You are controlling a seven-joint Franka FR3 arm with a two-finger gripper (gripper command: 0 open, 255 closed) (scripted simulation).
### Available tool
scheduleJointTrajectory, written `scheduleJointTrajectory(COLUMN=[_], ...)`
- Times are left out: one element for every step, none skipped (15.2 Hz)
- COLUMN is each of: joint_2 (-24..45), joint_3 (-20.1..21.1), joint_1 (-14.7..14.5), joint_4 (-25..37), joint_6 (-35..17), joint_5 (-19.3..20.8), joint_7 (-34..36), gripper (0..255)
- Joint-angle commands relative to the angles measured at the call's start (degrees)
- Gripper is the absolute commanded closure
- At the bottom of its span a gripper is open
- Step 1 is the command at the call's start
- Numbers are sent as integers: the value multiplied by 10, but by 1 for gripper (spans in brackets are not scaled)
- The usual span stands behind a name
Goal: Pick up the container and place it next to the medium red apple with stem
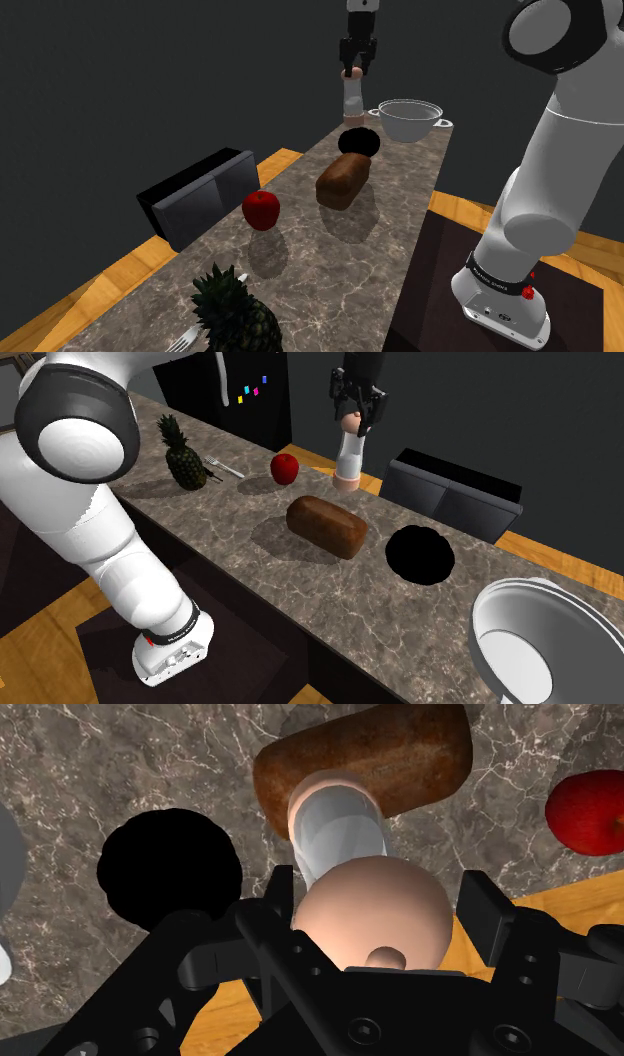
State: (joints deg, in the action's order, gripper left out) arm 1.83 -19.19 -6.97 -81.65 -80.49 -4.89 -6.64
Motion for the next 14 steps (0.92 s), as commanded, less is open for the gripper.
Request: scheduleJointTrajectory(joint_2=[-6, -6, -5, -4, -2, 0, 4, 8, 12, 17, 23, 30, 37, 45], joint_3=[14, 20, 27, 34, 40, 47, 53, 59, 65, 71, 77, 82, 88, 94], joint_1=[-15, -22, -29, -36, -43, -50, -57, -63, -70, -77, -84, -90, -96, -103], joint_4=[-9, -9, -8, -7, -5, -2, 2, 7, 13, 19, 26, 34, 44, 54], joint_6=[-5, -7, -8, -9, -9, -10, -11, -11, -11, -11, -10, -10, -9, -8], joint_5=[1, 0, 0, -1, -2, -3, -4, -5, -6, -7, -9, -10, -11, -12], joint_7=[29, 43, 57, 71, 84, 97, 111, 124, 137, 150, 162, 175, 187, 200], gripper=[255, 255, 255, 255, 255, 255, 255, 255, 255, 255, 255, 255, 255, 255])
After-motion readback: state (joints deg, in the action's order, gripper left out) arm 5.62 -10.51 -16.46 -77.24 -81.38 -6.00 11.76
